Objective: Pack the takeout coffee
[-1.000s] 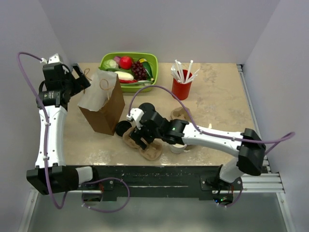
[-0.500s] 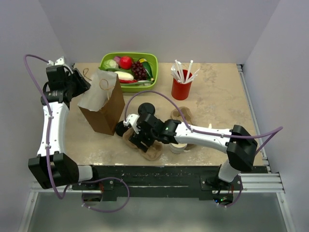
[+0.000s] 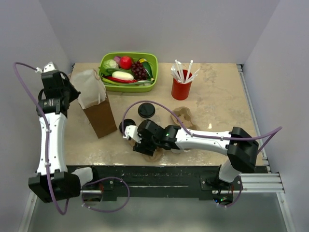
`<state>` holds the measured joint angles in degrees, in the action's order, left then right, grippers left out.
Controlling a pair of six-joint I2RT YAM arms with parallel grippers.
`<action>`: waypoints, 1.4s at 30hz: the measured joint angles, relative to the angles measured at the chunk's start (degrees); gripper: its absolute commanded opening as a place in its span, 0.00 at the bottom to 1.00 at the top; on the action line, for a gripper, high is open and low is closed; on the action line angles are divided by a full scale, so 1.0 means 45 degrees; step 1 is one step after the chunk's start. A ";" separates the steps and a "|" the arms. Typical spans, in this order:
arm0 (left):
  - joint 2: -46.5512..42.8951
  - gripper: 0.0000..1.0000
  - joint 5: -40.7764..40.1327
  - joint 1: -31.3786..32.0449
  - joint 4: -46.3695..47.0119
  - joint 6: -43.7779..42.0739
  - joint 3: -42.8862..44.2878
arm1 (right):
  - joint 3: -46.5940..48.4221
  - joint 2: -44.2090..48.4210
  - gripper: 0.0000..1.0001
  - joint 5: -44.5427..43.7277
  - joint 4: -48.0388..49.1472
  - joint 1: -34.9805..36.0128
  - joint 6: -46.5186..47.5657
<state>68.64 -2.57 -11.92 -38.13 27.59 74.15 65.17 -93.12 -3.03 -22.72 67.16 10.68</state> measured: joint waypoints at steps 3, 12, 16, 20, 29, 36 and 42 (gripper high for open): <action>-0.1049 0.00 -0.0651 -0.0015 -0.0442 0.0029 -0.0146 | -0.0369 0.0369 0.75 0.0029 0.0495 -0.0010 0.2069; -0.1593 0.00 -0.0806 -0.0015 -0.0510 -0.0379 -0.0559 | -0.0282 -0.0097 0.72 0.2016 0.0665 -0.0389 0.8359; -0.1418 0.00 -0.0622 -0.0015 -0.0505 -0.0486 -0.0797 | 0.0646 -0.1642 0.68 0.2535 0.0102 -0.0865 0.9559; -0.1423 0.00 -0.0330 -0.0015 -0.0350 -0.0675 -0.0947 | 0.0928 -0.2365 0.67 0.2866 -0.0665 -0.1229 1.0127; -0.1477 0.00 0.0675 -0.0015 0.0141 -0.0942 -0.1326 | 0.1268 -0.2929 0.65 0.3342 -0.1297 -0.1350 1.0443; -0.1535 0.00 0.1127 -0.0015 0.0243 -0.1044 -0.1462 | 0.1384 -0.3206 0.50 0.3667 -0.1127 -0.1355 1.0448; -0.1549 0.00 0.1268 -0.0015 0.0253 -0.1054 -0.1467 | 0.1467 -0.3186 0.35 0.3968 -0.1025 -0.1355 1.0321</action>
<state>61.67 3.14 -11.99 -36.99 22.85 67.55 71.77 -107.46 14.83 -27.33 61.06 57.12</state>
